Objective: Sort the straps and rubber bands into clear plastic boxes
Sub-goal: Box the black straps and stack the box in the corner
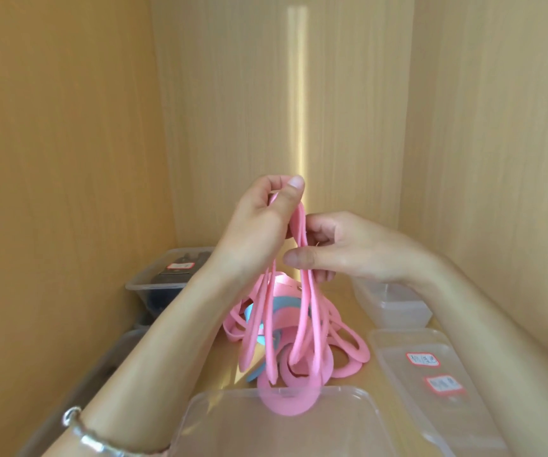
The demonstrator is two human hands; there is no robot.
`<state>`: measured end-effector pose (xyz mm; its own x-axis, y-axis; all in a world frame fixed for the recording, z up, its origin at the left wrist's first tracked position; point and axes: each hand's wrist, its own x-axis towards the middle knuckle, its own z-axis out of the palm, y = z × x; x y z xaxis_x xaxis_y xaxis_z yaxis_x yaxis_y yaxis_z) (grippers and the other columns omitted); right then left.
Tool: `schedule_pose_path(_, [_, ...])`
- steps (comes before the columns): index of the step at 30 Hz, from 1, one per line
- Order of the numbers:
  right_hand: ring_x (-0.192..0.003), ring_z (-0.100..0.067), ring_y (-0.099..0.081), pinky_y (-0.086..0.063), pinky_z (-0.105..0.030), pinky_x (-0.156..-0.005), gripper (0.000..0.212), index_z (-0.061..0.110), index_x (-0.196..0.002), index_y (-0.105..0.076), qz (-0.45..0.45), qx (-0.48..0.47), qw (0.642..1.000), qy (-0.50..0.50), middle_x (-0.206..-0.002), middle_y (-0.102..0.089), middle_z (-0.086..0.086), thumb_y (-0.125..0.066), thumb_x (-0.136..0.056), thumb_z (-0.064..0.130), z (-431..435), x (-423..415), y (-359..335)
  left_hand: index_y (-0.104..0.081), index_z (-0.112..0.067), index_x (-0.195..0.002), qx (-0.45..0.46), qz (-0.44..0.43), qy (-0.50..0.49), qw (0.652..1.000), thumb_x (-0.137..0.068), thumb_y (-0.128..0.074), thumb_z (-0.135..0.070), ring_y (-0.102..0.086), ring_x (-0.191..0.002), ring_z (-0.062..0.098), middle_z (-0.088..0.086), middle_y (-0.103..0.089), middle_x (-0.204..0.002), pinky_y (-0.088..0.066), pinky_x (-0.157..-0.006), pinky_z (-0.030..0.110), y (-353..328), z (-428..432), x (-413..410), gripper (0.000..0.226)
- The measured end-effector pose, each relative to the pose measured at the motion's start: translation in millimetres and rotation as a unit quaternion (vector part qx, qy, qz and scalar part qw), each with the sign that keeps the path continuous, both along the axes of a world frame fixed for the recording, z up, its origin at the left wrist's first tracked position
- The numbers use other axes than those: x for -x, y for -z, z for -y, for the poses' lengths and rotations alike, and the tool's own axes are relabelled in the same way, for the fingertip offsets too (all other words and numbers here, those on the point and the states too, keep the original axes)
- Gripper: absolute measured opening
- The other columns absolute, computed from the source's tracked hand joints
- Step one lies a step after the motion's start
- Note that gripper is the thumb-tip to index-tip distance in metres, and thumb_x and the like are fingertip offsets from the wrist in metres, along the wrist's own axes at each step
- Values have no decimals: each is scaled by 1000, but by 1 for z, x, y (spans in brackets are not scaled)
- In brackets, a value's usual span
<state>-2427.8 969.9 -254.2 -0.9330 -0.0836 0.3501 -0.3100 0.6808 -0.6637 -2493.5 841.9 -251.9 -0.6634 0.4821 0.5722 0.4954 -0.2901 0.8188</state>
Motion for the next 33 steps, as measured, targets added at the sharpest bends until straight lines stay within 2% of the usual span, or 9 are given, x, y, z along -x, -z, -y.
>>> schedule_pose_path(5, [-69,-15,-67,-52,-23,-64,11,20,-93,-62,7,18,1000,-6,-82,-69,0,-69,-86,25,0,0,-1,-55,-10,-114,-16,16,9,1000,-99,-48,-32,-44,-45,5,-15,-45,-45,-42,-55,25,2,-2,-3,28])
schedule_pose_path(9, [-75,-20,-70,-57,-28,-71,13,18,-95,-64,12,19,1000,-5,-84,-73,-2,-69,-86,25,1,0,-1,-55,-9,-116,-30,40,37,998,-99,-47,-30,-46,-42,7,-12,-44,-45,-43,-44,21,4,-4,-7,28])
schedule_pose_path(11, [-77,-21,-71,-57,-29,-73,13,17,-95,-65,10,28,1000,-2,-87,-74,-4,-70,-86,24,0,0,-1,-56,-10,-112,-43,45,48,997,-99,-47,-28,-44,-46,11,-10,-43,-46,-43,-48,24,4,-5,-9,24])
schedule_pose_path(14, [-74,-18,-71,-56,-28,-70,13,17,-92,-65,-1,43,999,3,-79,-74,1,-72,-84,24,2,1,0,-57,-15,-105,-59,48,64,995,-100,-45,-28,-42,-59,21,0,-43,-56,-40,-55,32,5,-7,-10,18])
schedule_pose_path(18, [-74,-18,-71,-56,-24,-68,6,18,-87,-66,-17,45,999,3,-76,-73,4,-71,-85,21,6,1,0,-56,-19,-104,-60,55,88,993,-101,-41,-26,-39,-62,26,12,-38,-68,-37,-51,31,7,-9,-13,17])
schedule_pose_path(25, [-76,-21,-72,-58,-33,-76,11,17,-81,-65,-18,51,999,-4,-73,-71,1,-64,-89,10,8,1,3,-56,-18,-103,-67,53,70,994,-103,-38,-24,-40,-60,23,5,-39,-65,-36,-50,29,9,-9,-11,19])
schedule_pose_path(29, [-67,-14,-68,-55,-28,-68,7,15,-84,-65,-36,77,996,-6,-69,-69,2,-63,-89,11,7,2,4,-55,-18,-107,-79,70,75,992,-102,-40,-24,-40,-59,25,3,-42,-62,-36,-53,31,7,-7,-13,16])
schedule_pose_path(31, [-65,-14,-65,-53,-25,-65,5,13,-92,-66,-54,100,994,-5,-68,-67,0,-62,-91,10,5,2,3,-52,-21,-115,-87,75,79,990,-102,-42,-25,-44,-52,21,-2,-47,-59,-37,-53,32,7,-8,-14,17])
schedule_pose_path(33, [-62,-13,-62,-52,-23,-63,11,14,-100,-67,-69,121,990,-3,-67,-64,-1,-61,-92,11,3,2,2,-48,-25,-124,-93,75,87,989,-101,-43,-25,-48,-49,21,-3,-54,-67,-40,-55,34,8,-9,-14,23])
